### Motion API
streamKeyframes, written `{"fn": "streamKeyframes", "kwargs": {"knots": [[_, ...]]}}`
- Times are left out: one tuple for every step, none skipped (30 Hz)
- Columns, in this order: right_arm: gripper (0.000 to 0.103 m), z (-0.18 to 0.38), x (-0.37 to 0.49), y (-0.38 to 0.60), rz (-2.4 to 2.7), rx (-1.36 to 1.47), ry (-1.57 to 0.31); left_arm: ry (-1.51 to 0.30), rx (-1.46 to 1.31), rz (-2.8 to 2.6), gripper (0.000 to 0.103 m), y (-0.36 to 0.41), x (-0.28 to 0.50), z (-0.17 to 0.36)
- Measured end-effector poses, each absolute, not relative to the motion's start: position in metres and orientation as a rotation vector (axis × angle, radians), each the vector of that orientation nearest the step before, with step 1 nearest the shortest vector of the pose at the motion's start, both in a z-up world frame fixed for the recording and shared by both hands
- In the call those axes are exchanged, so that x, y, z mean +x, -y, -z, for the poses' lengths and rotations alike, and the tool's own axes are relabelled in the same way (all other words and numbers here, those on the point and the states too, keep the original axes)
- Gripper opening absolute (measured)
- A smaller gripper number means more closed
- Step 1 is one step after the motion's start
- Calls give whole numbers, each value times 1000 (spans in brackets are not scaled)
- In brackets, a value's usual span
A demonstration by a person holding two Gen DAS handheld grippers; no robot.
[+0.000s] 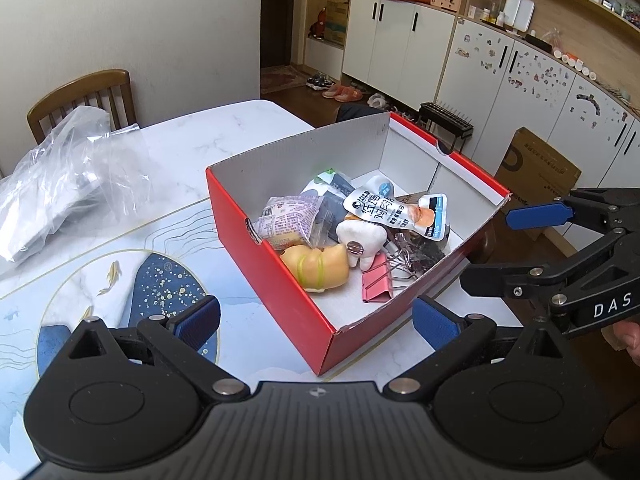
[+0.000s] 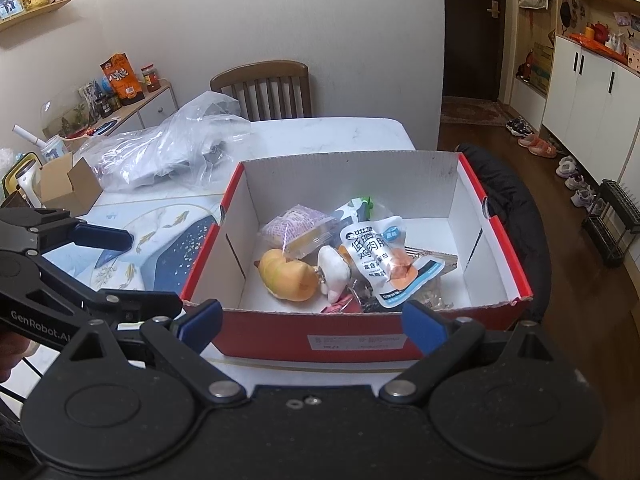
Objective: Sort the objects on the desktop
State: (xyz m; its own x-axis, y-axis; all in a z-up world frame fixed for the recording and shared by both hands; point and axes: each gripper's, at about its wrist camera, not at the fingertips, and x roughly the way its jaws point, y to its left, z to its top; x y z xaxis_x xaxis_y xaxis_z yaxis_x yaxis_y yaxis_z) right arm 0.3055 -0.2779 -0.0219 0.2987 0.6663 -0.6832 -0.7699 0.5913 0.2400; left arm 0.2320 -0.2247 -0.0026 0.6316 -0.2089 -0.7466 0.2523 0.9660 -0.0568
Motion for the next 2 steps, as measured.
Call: {"fn": "streamKeyframes", "kwargs": {"knots": [[97,21,306,278,-957,-140,-830,-846,57,262,103,224,232,3],[97,21,306,279,-956,-139,-829,-846,58,262,103,224,232,3]]}}
